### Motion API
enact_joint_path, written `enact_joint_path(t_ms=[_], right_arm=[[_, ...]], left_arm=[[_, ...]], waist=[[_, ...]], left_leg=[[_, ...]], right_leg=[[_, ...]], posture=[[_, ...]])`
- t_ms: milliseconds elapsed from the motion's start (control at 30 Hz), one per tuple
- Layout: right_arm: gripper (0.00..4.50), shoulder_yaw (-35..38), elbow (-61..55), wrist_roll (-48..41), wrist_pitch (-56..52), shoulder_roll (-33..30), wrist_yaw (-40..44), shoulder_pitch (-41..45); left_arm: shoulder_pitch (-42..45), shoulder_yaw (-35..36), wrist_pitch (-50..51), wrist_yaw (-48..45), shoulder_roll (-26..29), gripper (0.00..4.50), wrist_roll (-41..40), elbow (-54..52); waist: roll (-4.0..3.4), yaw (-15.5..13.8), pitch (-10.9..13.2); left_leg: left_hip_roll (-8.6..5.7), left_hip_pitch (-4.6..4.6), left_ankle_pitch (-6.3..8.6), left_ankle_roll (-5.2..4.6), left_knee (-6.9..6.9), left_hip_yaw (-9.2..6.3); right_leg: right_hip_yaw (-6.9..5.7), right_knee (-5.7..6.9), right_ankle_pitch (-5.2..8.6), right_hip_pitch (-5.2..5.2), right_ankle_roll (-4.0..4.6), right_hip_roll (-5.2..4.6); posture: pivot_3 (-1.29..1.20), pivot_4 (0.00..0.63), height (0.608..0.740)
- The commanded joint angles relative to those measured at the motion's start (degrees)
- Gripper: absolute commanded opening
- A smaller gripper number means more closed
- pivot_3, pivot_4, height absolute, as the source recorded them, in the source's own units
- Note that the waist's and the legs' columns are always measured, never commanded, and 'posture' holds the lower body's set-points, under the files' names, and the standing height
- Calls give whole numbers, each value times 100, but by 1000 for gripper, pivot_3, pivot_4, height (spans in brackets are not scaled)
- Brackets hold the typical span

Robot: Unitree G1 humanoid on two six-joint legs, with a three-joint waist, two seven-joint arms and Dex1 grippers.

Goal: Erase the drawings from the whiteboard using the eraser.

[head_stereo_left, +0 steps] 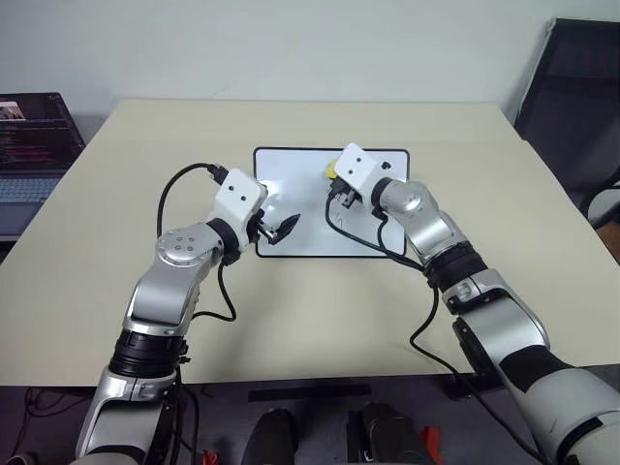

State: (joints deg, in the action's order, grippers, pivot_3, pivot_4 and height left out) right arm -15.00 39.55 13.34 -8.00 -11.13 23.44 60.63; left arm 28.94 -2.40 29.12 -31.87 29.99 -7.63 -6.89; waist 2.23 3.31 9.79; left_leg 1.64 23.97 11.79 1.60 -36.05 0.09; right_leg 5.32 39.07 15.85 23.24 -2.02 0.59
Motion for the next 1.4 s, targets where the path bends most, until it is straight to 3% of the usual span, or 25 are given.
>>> enact_joint_path(t_ms=[33,400,600,833,1067,1400], right_arm=[[1129,356,-1063,-333,-336,-148,213,-250],[1129,1406,-5384,-2485,-3400,-305,947,-2232],[1129,1615,-6514,-2964,-3683,-536,863,-3692],[1129,1578,-6844,-3335,-3790,-538,748,-4381],[1129,1417,-6746,-3385,-3659,-572,691,-4222],[1129,90,-4280,-1511,-2044,-580,230,-1917]], left_arm=[[-75,178,-168,-16,54,4500,-25,-41],[-664,785,-163,-309,124,4500,-636,-234],[-1245,989,-298,-352,-10,4500,-951,-563],[-1320,934,-595,-430,-19,4500,-976,-594],[-1225,850,-681,-444,-20,4500,-973,-587],[-1013,610,-997,-608,9,4500,-807,-269]], waist=[[0,-4,0],[-1,-14,0],[1,-16,0],[2,-8,0],[2,-8,1],[2,-3,1]], left_leg=[[0,2,0,0,1,-2],[4,15,2,1,0,-13],[0,15,2,0,0,-11],[5,-2,1,-1,-3,1],[6,-3,1,-1,-2,4],[6,-5,0,0,-1,10]], right_leg=[[-2,-2,0,0,0,0],[-14,-6,1,5,0,-17],[-12,-11,3,3,-2,-17],[3,-9,12,-4,-17,6],[7,-9,13,-4,-19,9],[10,-9,2,-1,-1,17]], posture=[[0,150,740],[0,150,740],[0,150,740],[0,150,740],[0,150,740],[0,150,740]])
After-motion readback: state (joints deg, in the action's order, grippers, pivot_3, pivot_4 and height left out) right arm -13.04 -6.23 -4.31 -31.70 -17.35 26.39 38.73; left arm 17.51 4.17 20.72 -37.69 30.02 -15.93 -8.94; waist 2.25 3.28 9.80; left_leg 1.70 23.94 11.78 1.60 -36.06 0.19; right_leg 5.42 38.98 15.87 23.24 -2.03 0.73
